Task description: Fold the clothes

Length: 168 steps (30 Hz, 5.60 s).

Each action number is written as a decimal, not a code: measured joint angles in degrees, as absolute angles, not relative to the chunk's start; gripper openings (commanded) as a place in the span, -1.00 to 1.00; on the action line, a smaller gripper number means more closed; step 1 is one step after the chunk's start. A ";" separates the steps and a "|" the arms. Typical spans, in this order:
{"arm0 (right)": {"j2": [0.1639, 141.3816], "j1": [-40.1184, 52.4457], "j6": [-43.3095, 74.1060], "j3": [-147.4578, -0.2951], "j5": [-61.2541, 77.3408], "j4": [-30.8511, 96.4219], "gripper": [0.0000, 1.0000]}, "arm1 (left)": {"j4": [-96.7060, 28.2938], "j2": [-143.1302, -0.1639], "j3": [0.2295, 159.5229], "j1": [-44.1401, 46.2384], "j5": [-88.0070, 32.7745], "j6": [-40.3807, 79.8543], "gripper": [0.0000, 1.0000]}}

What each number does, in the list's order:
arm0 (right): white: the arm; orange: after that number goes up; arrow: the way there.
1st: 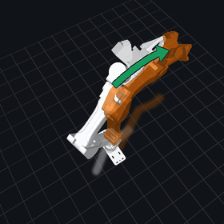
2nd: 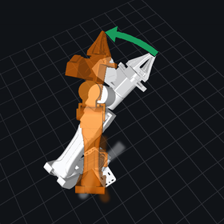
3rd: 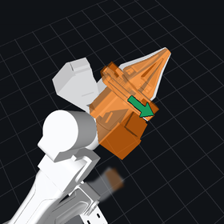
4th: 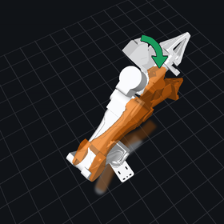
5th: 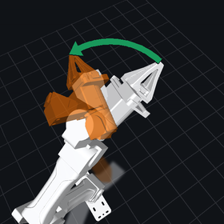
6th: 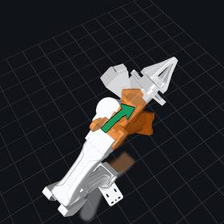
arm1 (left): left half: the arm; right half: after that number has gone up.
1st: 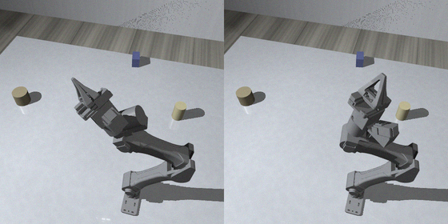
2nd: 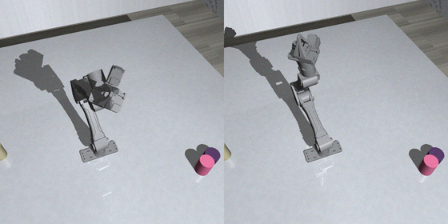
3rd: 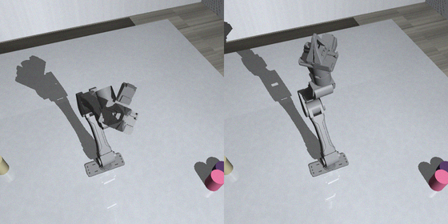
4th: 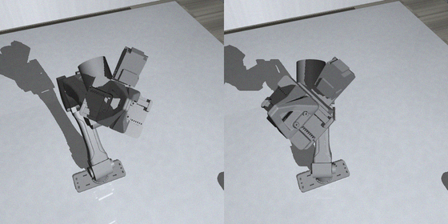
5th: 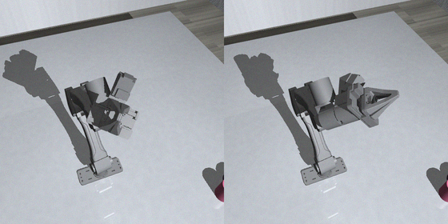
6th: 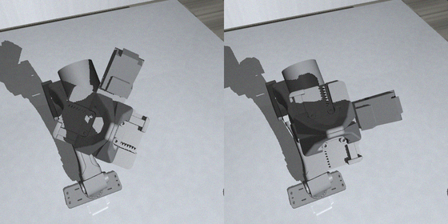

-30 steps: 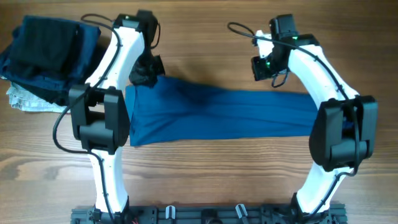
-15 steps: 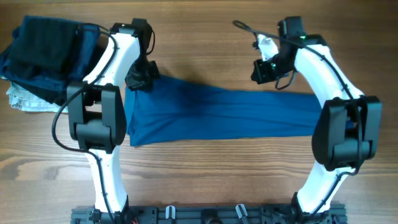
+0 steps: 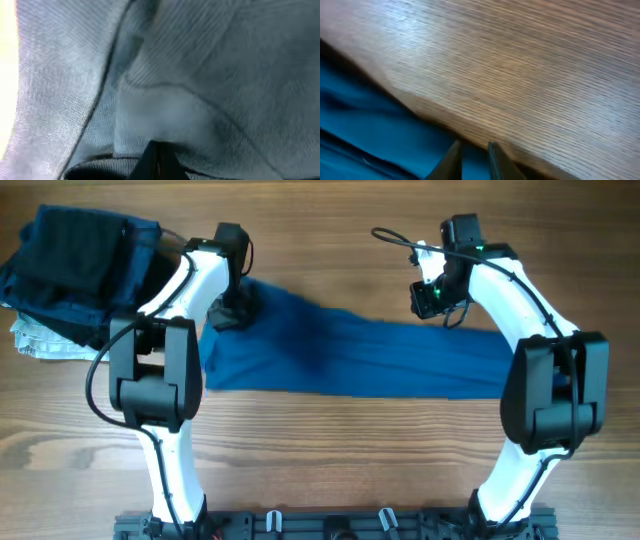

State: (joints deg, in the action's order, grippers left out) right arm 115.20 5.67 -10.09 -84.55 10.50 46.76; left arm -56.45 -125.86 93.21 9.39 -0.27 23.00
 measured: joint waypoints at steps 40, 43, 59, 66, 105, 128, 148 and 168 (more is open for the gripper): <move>123.85 30.72 -13.32 -84.88 15.00 6.42 0.18 | -48.71 -109.19 103.13 2.87 1.67 23.90 1.00; 124.66 30.70 -13.37 -84.88 14.28 3.53 0.18 | -48.69 -109.19 103.13 2.87 1.67 23.90 0.99; 127.33 30.70 -12.73 -84.88 14.13 3.77 -0.72 | -48.69 -109.19 103.13 2.87 1.67 23.90 1.00; 127.31 30.70 -12.01 -84.88 16.34 3.75 -0.91 | -48.69 -109.19 103.13 2.87 1.67 23.90 1.00; 119.79 31.75 7.73 -85.14 17.69 26.61 -0.91 | -48.71 -109.19 103.13 2.87 1.67 23.90 1.00; 119.79 37.36 28.77 -85.10 25.12 29.98 -0.91 | -48.71 -109.19 103.13 2.87 1.67 23.90 1.00; 121.25 37.36 24.27 -85.03 4.60 21.78 0.33 | -48.71 -109.19 103.13 2.87 1.67 23.90 0.99; 114.78 29.89 11.35 -83.55 4.51 42.50 -0.91 | -48.84 -109.19 103.13 2.87 1.65 23.90 0.99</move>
